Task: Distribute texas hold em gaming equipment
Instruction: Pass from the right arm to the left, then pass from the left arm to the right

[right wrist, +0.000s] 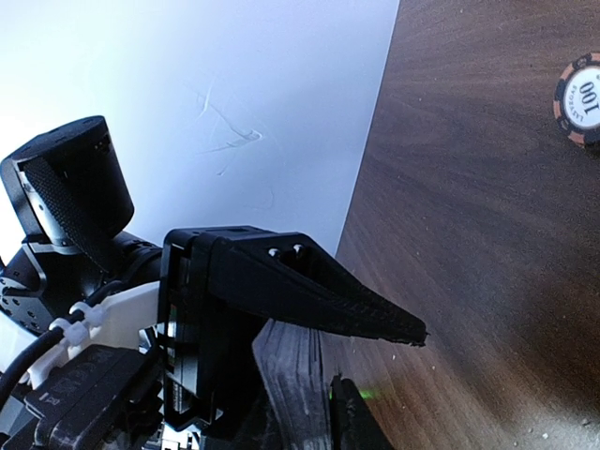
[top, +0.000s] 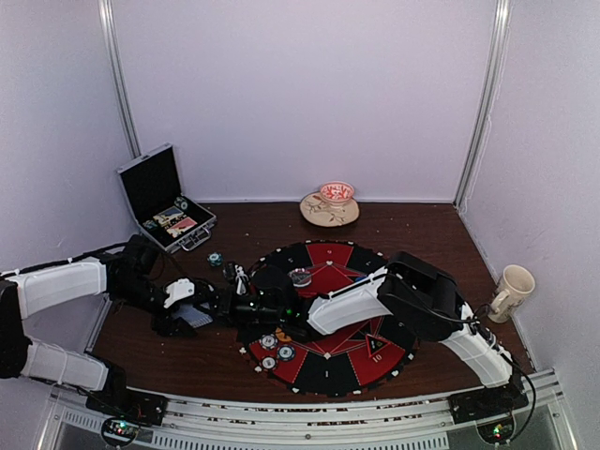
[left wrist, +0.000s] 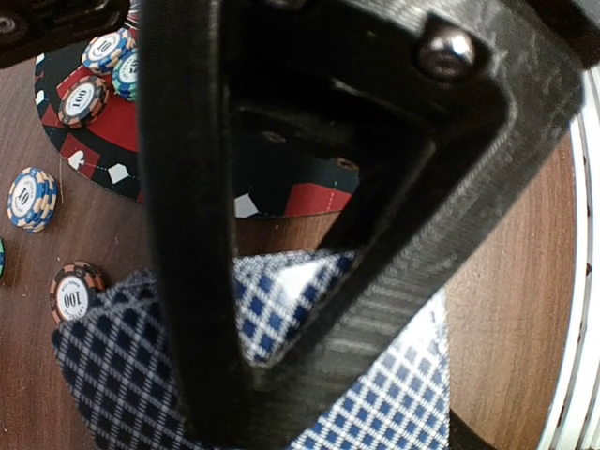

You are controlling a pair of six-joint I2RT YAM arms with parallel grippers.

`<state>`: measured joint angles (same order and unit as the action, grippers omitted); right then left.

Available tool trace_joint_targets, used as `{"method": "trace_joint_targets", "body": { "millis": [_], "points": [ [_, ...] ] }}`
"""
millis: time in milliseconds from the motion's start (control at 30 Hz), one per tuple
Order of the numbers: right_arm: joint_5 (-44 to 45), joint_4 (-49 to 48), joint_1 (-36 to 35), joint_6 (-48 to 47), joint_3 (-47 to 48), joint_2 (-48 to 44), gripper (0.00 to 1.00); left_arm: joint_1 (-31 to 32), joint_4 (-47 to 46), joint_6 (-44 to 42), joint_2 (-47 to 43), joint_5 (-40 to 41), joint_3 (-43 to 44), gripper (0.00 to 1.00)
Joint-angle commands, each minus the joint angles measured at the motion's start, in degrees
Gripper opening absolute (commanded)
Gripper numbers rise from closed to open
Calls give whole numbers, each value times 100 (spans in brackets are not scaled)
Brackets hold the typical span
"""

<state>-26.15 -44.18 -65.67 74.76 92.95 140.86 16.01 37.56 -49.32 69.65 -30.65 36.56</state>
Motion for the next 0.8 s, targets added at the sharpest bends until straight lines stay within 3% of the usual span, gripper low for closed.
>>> {"method": "trace_joint_targets", "body": {
  "millis": [0, 233, 367, 433, 567, 767],
  "points": [
    [-253, -207, -74, 43, 78, -113, 22, 36, -197, -17, -53, 22, 97, 55],
    [-379, -68, -103, -22, 195, -72, 25, 41, -197, -7, -57, 8, 110, 55],
    [-417, 23, -104, -49, 219, -46, 6, 39, -197, -14, -52, 2, 139, 57],
    [-396, -24, -104, -10, 167, -56, 0, 41, -198, -36, -87, -30, 150, 71],
    [-162, -250, -104, 140, -121, -214, 0, 38, -220, -153, -247, -256, 191, 97],
    [129, -562, -106, 336, -652, -539, 0, 45, -385, -372, -455, -747, 280, 98]
  ]
}}
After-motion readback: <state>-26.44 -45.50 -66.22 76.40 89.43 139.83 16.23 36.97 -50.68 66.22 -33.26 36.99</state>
